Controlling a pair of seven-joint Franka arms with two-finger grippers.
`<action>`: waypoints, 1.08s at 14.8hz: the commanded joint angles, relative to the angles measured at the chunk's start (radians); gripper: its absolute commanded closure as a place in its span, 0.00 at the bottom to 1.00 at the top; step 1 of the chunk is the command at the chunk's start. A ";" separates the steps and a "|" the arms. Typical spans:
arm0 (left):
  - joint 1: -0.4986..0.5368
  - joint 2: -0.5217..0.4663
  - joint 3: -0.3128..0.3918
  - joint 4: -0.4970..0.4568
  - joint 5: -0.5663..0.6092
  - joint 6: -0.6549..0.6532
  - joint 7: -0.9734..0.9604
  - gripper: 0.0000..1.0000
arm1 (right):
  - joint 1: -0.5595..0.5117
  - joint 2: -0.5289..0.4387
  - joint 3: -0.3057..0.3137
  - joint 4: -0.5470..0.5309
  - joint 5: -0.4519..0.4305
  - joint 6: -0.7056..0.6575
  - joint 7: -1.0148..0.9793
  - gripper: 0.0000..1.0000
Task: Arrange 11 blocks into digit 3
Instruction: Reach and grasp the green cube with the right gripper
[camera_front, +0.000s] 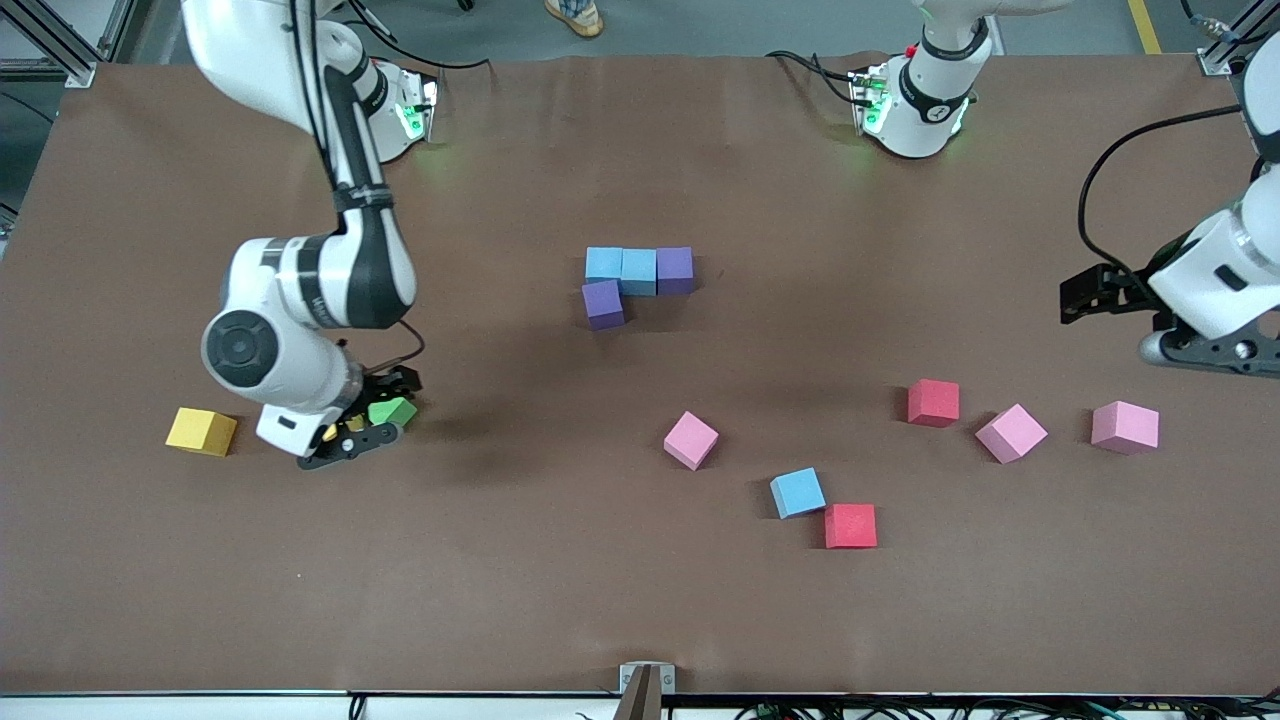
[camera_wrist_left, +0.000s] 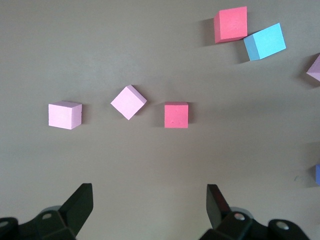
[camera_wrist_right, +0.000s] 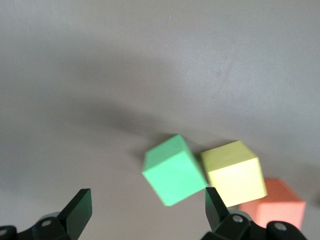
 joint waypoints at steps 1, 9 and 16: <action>-0.006 0.012 0.001 0.012 0.016 0.007 0.019 0.00 | -0.063 -0.017 0.058 -0.039 0.014 0.014 -0.236 0.00; -0.003 0.052 0.001 0.010 0.011 0.048 0.014 0.00 | -0.059 -0.080 0.101 -0.253 0.016 0.292 -0.583 0.00; -0.018 0.070 0.000 -0.004 0.009 0.071 0.004 0.00 | -0.072 -0.072 0.144 -0.335 0.063 0.391 -0.581 0.00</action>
